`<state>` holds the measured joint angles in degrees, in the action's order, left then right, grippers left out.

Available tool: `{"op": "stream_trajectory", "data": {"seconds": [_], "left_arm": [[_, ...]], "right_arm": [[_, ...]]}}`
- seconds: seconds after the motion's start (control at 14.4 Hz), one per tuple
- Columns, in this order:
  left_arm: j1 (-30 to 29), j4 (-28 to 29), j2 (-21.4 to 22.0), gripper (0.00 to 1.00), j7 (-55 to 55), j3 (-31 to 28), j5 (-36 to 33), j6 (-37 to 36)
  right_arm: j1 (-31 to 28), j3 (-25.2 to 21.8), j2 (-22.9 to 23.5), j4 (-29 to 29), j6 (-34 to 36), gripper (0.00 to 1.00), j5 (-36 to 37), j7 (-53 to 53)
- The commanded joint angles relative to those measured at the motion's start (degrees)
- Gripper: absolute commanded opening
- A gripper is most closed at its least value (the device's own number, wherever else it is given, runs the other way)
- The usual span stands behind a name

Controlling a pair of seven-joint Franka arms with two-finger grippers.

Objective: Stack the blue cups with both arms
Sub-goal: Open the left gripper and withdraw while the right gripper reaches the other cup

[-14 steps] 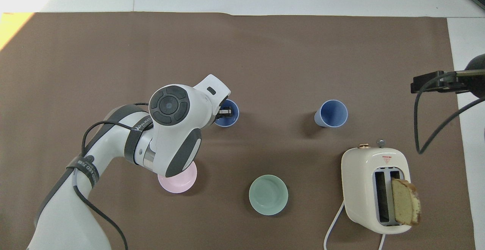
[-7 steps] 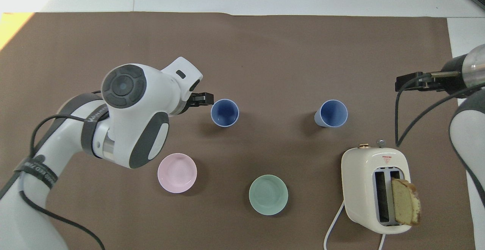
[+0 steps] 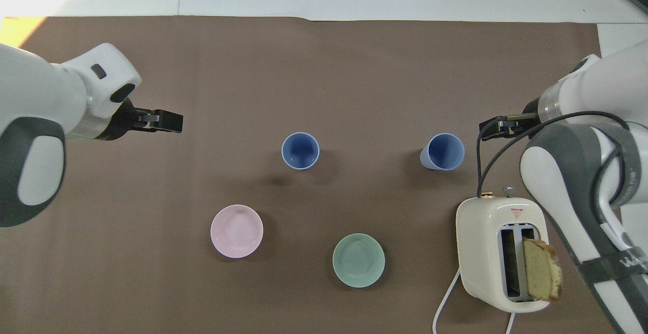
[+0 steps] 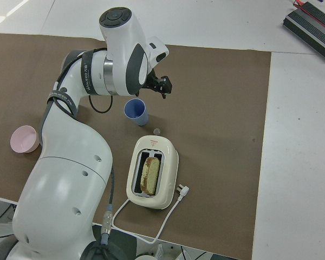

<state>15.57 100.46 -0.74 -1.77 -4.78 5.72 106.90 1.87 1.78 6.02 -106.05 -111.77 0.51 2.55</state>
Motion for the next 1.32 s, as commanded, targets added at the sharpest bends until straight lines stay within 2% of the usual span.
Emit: {"op": "stream_trajectory", "data": {"seconds": [0.0,0.35,0.63,1.25], "left_arm": [[-4.0,-6.5,-0.8,1.00,3.6,0.6,-0.9,-7.7],[-9.6,-11.9,-0.9,1.00,9.2,0.6,-1.1,-14.8],[-11.7,-11.8,-0.8,1.00,10.1,0.6,-0.9,-15.1],[-11.7,-11.5,-0.5,1.00,9.8,0.7,-0.8,-14.9]], "right_arm": [[0.9,0.4,-1.2,-3.4,-2.8,1.00,-0.9,1.1],[1.5,0.4,0.0,-7.7,-5.8,1.00,-0.9,1.1],[2.3,0.5,0.6,-7.9,-7.3,1.00,-0.9,1.0],[2.8,0.5,4.4,-7.9,-11.6,1.00,-0.9,0.9]]}}
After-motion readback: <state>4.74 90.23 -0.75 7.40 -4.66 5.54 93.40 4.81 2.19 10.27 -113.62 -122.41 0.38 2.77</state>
